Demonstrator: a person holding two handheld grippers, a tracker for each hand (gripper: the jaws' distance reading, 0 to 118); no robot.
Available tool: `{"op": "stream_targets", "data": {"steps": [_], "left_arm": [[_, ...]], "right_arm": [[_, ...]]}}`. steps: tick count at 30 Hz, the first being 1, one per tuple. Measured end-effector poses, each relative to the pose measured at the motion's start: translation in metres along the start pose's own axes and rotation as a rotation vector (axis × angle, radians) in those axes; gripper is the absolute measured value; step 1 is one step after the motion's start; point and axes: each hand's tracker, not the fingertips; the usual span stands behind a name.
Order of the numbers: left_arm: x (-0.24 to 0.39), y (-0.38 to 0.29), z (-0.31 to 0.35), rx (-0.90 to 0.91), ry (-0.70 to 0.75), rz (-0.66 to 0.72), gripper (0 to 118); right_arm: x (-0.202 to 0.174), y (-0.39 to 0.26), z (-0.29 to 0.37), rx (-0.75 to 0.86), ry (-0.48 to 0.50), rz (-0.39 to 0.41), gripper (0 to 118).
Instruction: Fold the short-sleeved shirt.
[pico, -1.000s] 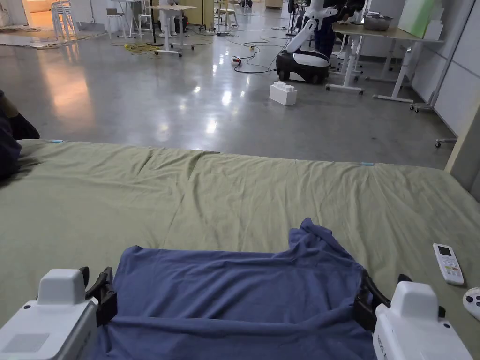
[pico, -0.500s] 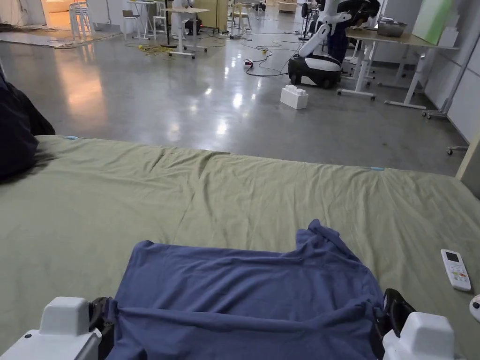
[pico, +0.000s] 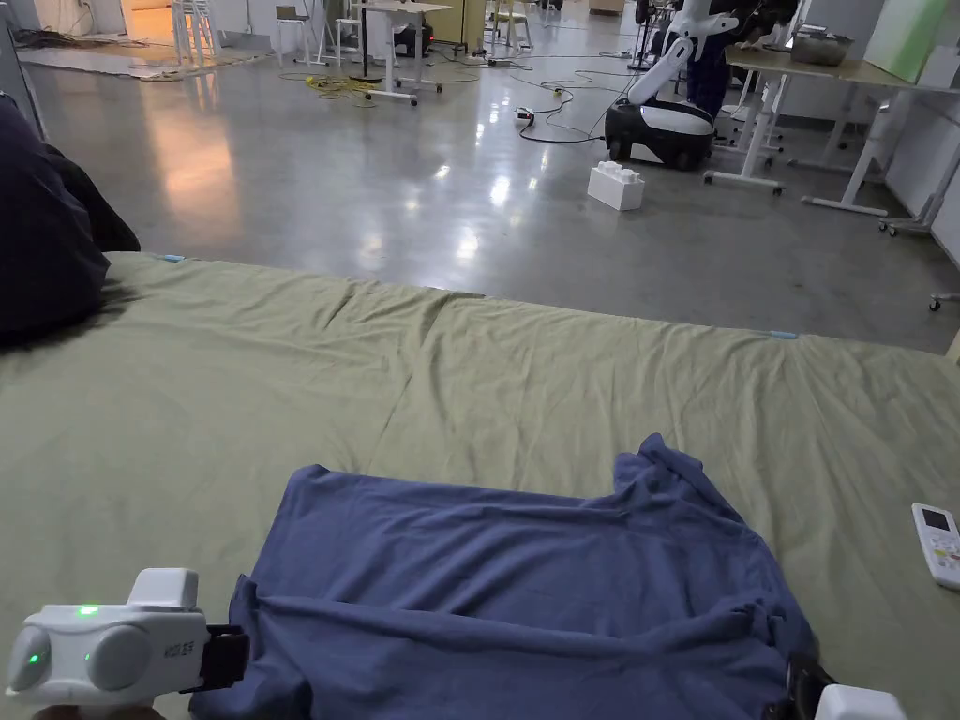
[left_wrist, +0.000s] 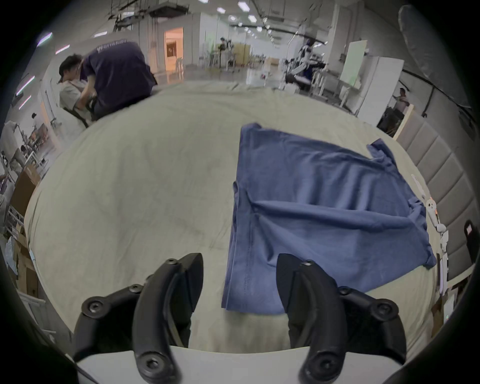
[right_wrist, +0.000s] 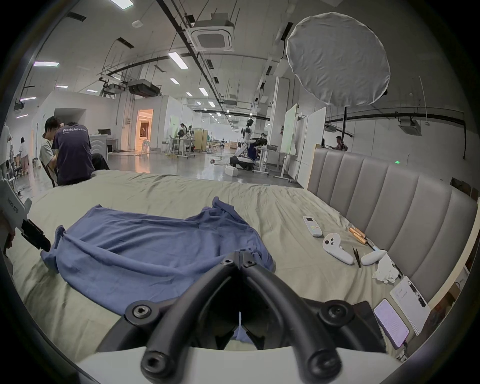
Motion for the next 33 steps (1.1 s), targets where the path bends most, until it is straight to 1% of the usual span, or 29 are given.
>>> {"op": "stream_targets", "data": {"steps": [5, 6, 8, 10, 11, 12, 13, 14, 17, 21, 24, 25, 26, 27, 28, 30, 32, 33], "left_arm": [[0.010, -0.010, -0.028, -0.179, 0.036, -0.021, 62], [0.013, -0.014, -0.033, -0.186, 0.058, -0.024, 61], [0.019, -0.019, -0.026, -0.119, 0.065, -0.046, 58], [0.022, -0.021, -0.026, -0.116, 0.082, -0.047, 43], [0.024, -0.023, -0.026, -0.112, 0.090, -0.045, 33], [0.026, -0.025, -0.025, -0.108, 0.090, -0.048, 18], [0.028, -0.025, -0.027, -0.104, 0.097, -0.060, 12], [0.030, -0.026, -0.028, -0.100, 0.102, -0.072, 10], [0.028, -0.027, -0.024, -0.094, 0.097, -0.099, 8], [0.016, -0.026, -0.008, -0.064, 0.040, -0.051, 8], [0.011, -0.030, 0.006, -0.019, 0.026, -0.041, 8], [0.009, -0.031, 0.010, -0.003, 0.015, -0.031, 8], [0.007, -0.031, 0.011, 0.005, 0.008, -0.025, 8], [0.006, -0.031, 0.014, 0.020, 0.008, -0.021, 8], [0.005, -0.032, 0.018, 0.033, 0.006, -0.020, 8], [0.005, -0.032, 0.019, 0.044, 0.004, -0.039, 8], [0.004, -0.033, 0.023, 0.054, 0.003, -0.046, 8], [0.005, -0.033, 0.024, 0.058, 0.001, -0.043, 8]], "right_arm": [[0.005, -0.008, -0.002, -0.044, -0.006, 0.007, 1], [0.005, -0.010, -0.002, -0.050, -0.009, 0.008, 1], [0.007, -0.012, -0.003, -0.066, -0.009, 0.001, 1], [0.007, -0.014, -0.004, -0.081, -0.010, 0.002, 1], [0.007, -0.015, -0.004, -0.087, -0.011, 0.003, 1], [0.008, -0.017, -0.004, -0.095, -0.010, 0.002, 1], [0.008, -0.018, -0.005, -0.103, -0.009, -0.004, 1], [0.009, -0.019, -0.005, -0.109, -0.009, -0.009, 1], [0.014, -0.023, -0.006, -0.136, -0.010, -0.025, 1], [0.028, -0.024, -0.009, -0.181, -0.018, -0.039, 1], [0.043, -0.028, -0.020, -0.268, -0.007, -0.071, 2], [0.048, -0.030, -0.026, -0.337, -0.008, -0.084, 7], [0.052, -0.031, -0.032, -0.354, -0.006, -0.090, 16], [0.057, -0.033, -0.038, -0.384, -0.003, -0.101, 35], [0.061, -0.035, -0.046, -0.428, 0.002, -0.092, 49], [0.066, -0.040, -0.061, -0.461, 0.014, -0.107, 74], [0.069, -0.046, -0.080, -0.563, 0.023, -0.106, 75], [0.068, -0.049, -0.090, -0.606, 0.030, -0.088, 76]]}}
